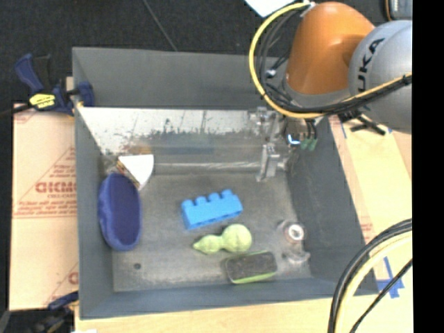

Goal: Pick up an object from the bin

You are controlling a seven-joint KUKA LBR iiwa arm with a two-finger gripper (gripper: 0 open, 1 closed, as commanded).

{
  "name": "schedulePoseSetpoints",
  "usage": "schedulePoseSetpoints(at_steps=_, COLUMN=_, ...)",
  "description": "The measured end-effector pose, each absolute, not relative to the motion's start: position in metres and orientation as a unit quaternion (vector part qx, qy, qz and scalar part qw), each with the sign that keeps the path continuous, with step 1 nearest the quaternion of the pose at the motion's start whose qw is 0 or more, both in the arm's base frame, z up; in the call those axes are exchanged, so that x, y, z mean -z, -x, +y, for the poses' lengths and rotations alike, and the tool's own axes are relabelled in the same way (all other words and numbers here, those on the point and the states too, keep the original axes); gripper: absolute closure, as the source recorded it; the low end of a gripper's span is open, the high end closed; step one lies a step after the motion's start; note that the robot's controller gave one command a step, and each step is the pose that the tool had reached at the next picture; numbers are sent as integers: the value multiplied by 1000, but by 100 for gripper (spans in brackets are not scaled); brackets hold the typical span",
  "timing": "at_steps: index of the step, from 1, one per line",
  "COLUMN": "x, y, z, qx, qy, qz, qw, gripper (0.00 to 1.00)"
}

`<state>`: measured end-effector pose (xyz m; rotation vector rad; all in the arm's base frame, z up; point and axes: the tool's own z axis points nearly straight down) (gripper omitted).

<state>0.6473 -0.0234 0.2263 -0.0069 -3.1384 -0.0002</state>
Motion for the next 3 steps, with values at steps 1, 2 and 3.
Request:
schedulePoseSetpoints(at_steps=1, x=-232, y=-648, z=-24, qx=0, qy=2, qz=-1000, qw=-2, gripper=0)
schedulePoseSetpoints(at_steps=2, x=-70, y=-605, z=39, qx=-1, qy=-70, qz=-998, qw=-1, gripper=0)
schedulePoseSetpoints(at_steps=3, x=-158, y=-584, z=53, qx=-2, qy=-103, qz=-995, qw=-10, gripper=0)
